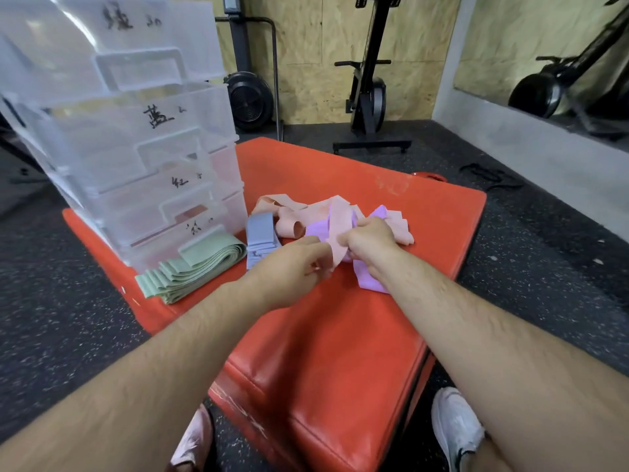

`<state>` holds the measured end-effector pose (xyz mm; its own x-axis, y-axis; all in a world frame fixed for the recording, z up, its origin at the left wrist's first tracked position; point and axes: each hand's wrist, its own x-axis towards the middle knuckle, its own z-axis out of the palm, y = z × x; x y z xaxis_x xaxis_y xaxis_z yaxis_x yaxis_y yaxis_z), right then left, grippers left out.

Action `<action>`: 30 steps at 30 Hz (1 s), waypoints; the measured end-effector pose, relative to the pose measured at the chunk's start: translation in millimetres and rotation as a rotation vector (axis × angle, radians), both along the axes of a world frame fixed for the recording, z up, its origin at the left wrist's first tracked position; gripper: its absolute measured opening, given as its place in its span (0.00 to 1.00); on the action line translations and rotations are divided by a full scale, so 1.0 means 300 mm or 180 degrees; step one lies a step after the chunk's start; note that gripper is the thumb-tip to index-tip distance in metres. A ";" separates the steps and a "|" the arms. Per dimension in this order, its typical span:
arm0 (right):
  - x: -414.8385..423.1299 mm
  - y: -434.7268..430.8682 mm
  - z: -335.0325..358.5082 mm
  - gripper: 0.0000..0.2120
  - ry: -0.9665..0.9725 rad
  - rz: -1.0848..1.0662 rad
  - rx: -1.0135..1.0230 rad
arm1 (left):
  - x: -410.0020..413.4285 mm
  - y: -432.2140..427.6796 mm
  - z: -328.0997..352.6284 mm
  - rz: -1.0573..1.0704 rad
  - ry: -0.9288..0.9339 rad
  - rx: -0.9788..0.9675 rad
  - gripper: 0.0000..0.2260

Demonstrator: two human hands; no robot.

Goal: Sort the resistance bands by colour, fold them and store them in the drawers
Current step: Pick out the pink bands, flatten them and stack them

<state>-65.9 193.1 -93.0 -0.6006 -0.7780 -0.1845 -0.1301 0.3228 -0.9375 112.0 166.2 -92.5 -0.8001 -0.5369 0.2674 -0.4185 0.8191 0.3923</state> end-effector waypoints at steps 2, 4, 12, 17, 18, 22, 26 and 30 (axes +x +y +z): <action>0.006 0.010 0.016 0.18 -0.0039 0.0055 -0.0050 | 0.018 0.005 0.008 0.0061 0.0016 0.0188 0.06; 0.025 0.041 0.063 0.23 -0.0125 0.0235 -0.0220 | 0.029 -0.005 0.020 0.0326 0.0357 0.0385 0.08; 0.049 0.123 0.147 0.18 0.0212 0.1231 -0.0987 | -0.008 -0.041 0.107 0.0586 0.0969 0.0016 0.09; 0.071 0.128 0.181 0.19 0.1070 0.1066 -0.1067 | -0.007 -0.030 0.151 0.0842 0.1058 -0.0457 0.08; 0.078 0.120 0.178 0.18 0.1248 0.1063 -0.1015 | 0.000 -0.021 0.166 0.0812 0.1196 -0.0468 0.07; 0.120 0.116 0.193 0.06 0.1243 0.1407 -0.1124 | 0.047 0.029 0.229 0.0678 0.1811 -0.0353 0.06; 0.168 0.117 0.240 0.06 0.1002 0.1684 -0.1503 | 0.098 0.074 0.290 0.0740 0.2108 -0.0280 0.05; 0.199 0.109 0.262 0.08 0.1119 0.1852 -0.1672 | 0.131 0.078 0.307 0.0855 0.2043 -0.0004 0.05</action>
